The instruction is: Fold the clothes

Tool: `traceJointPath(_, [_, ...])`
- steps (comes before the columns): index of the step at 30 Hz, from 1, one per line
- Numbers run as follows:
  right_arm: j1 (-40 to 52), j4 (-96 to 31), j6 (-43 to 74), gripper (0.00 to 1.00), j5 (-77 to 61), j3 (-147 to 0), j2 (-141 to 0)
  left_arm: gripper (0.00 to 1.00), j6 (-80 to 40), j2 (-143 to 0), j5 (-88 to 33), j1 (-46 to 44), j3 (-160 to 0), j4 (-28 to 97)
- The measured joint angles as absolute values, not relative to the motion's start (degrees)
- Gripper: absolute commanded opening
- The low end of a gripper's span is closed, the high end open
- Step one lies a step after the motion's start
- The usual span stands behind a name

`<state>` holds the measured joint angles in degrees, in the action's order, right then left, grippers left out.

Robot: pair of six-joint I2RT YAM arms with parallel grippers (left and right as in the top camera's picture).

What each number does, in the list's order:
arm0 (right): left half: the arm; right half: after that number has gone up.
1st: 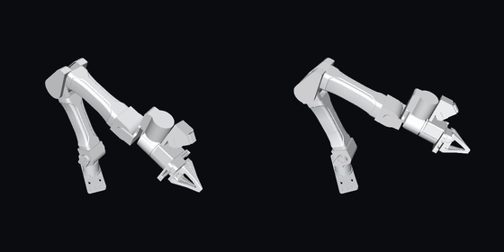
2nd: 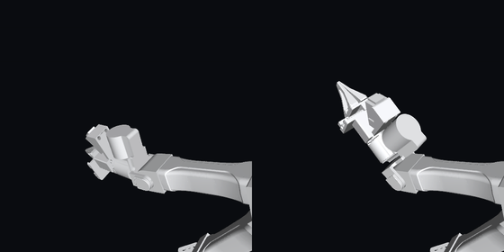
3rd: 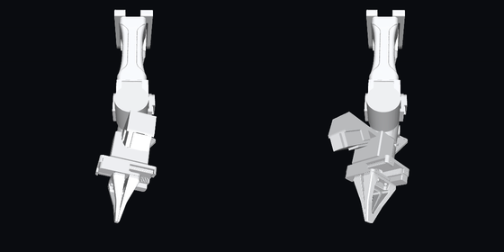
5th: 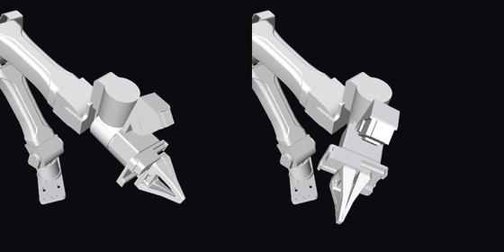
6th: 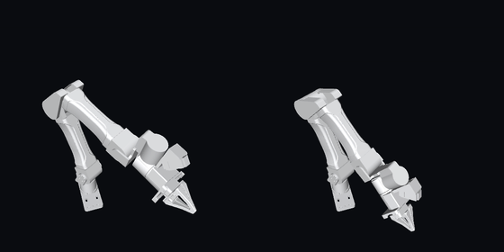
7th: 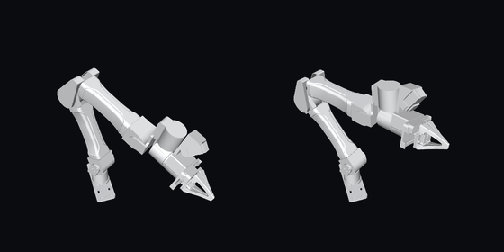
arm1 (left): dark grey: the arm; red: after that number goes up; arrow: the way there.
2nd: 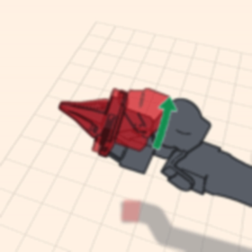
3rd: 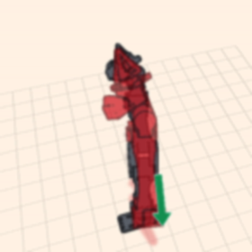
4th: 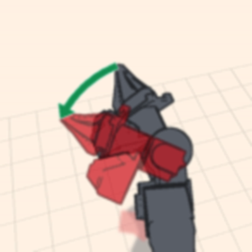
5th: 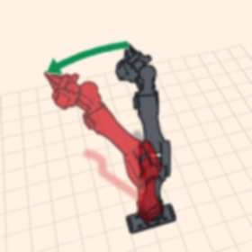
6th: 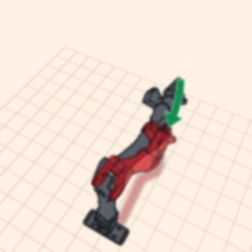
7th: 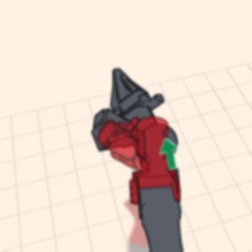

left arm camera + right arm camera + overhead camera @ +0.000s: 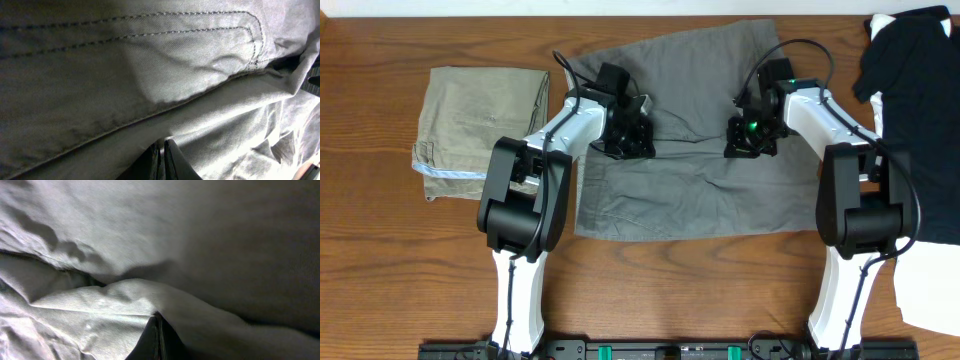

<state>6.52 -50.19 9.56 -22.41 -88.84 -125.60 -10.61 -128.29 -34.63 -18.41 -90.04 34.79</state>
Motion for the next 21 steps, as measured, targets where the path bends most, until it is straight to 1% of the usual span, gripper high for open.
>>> traceJointPath(6, [3.2, -53.0, 6.6, 0.01, -21.7, -89.0, -125.3, 0.09, -10.1, -128.7, -36.1, -19.1, -90.2, 34.5])
traceJointPath(9, [-0.1, -54.2, 5.4, 0.01, -21.0, -89.0, -125.3, 0.08, -10.0, -128.8, -36.1, -19.1, -90.3, 34.7])
traceJointPath(12, [-3.3, -54.5, 4.4, 0.03, -20.1, -89.0, -125.3, 0.06, -10.1, -128.8, -36.1, -19.1, -90.3, 34.7])
traceJointPath(17, [-6.9, -55.1, 1.9, 0.04, -19.4, -89.0, -125.3, 0.06, -10.0, -128.9, -36.4, -18.5, -90.3, 35.2])
traceJointPath(20, [-8.0, -55.1, 0.9, 0.03, -19.5, -89.0, -125.3, 0.06, -10.0, -128.9, -36.8, -18.2, -90.3, 35.4])
traceJointPath(21, [-8.5, -55.0, 0.4, 0.01, -19.3, -89.0, -125.2, 0.06, -10.0, -128.9, -36.9, -18.0, -90.3, 35.6])
